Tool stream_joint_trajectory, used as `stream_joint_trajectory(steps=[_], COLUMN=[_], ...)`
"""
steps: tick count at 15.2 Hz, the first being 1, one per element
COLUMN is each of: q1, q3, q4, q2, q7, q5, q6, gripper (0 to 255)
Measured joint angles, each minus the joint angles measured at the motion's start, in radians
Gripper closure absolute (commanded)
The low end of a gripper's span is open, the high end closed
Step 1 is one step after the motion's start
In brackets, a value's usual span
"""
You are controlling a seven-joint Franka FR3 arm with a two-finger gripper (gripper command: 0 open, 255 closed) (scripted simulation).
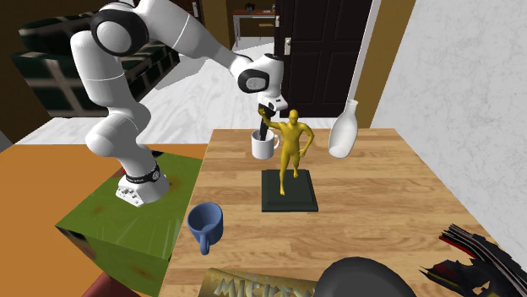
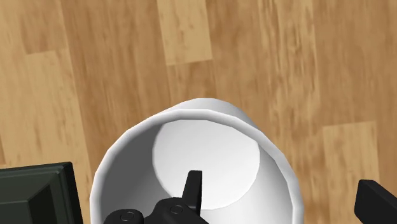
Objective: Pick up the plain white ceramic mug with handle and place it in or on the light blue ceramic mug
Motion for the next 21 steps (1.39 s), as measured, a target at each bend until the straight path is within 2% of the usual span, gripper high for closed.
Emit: stream_joint_trajectory(steps=[5, 6, 16, 21], q1=[0.000, 0.000, 0.000, -0.002], q3=[0.000, 0.000, 0.000, 0.001], q4=[-0.001, -0.001, -0.001, 0.020], q2=[0.003, 0.003, 0.003, -0.027], q7=[0.001, 0.001, 0.001, -0.007], q5=[-0.002, -0.002, -0.002, 0.013], q6=[0.004, 0.004, 0.005, -0.045], gripper=[0, 255, 255, 255])
